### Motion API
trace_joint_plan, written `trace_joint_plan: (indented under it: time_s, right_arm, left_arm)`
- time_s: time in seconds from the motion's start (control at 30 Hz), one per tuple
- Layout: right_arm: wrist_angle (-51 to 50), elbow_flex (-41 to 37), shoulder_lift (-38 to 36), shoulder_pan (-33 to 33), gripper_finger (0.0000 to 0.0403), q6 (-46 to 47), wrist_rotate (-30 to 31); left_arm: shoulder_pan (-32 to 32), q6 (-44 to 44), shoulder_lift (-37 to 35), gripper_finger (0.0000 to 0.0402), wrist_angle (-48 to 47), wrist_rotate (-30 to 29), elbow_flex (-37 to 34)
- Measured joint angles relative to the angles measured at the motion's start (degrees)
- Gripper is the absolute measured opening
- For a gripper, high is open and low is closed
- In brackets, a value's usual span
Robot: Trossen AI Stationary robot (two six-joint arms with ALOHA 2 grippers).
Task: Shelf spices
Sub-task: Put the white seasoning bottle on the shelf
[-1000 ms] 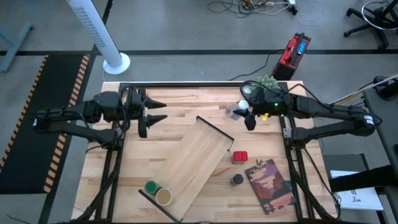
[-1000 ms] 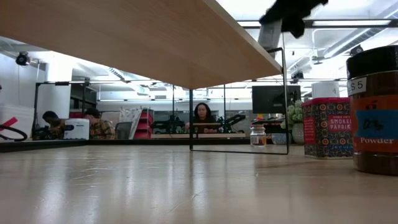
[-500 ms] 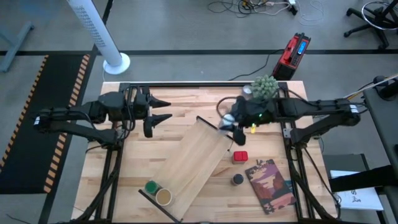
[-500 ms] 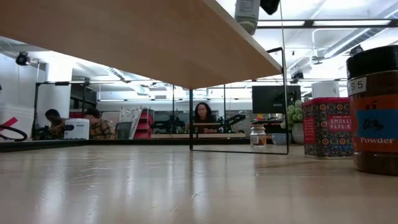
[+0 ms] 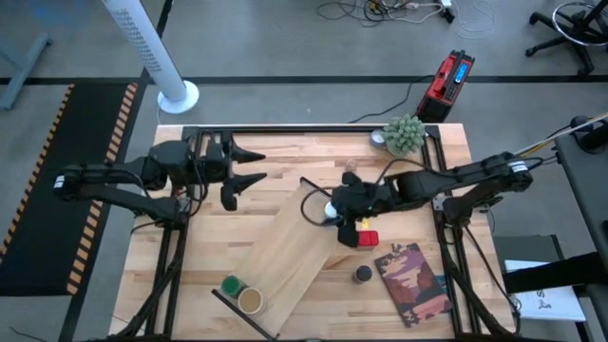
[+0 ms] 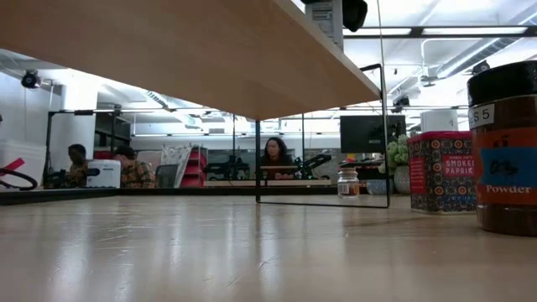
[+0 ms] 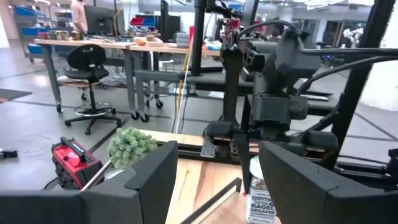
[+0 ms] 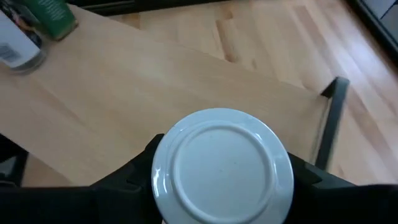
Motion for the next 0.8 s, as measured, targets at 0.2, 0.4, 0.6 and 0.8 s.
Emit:
trace_joint_plan:
  time_s: [0.2, 0.4, 0.6, 0.8]
  right_arm:
    - [0.35, 0.0, 2.96, 2.51, 0.0178, 5.69, 8.97]
    - [-0.19, 0.07, 4.72, 3.39, 0.0178, 11.22, 14.43]
    - [-2.09, 0.05, 4.22, 4.4, 0.0181, 15.31, 16.66]
    - [-3.45, 0.02, 3.83, 5.08, 0.0186, 18.6, 16.92]
  left_arm:
    - [-0.6, 0.0, 1.08, 0.0215, 0.63, -0.07, -0.08]
    - [-0.6, 0.6, 1.45, 0.0215, 1.0, -1.53, -0.08]
    - [-0.62, 0.57, 1.24, 0.0215, 0.57, -1.53, -0.45]
    - [-0.62, 0.24, 1.19, 0.0215, 0.61, -1.55, -0.51]
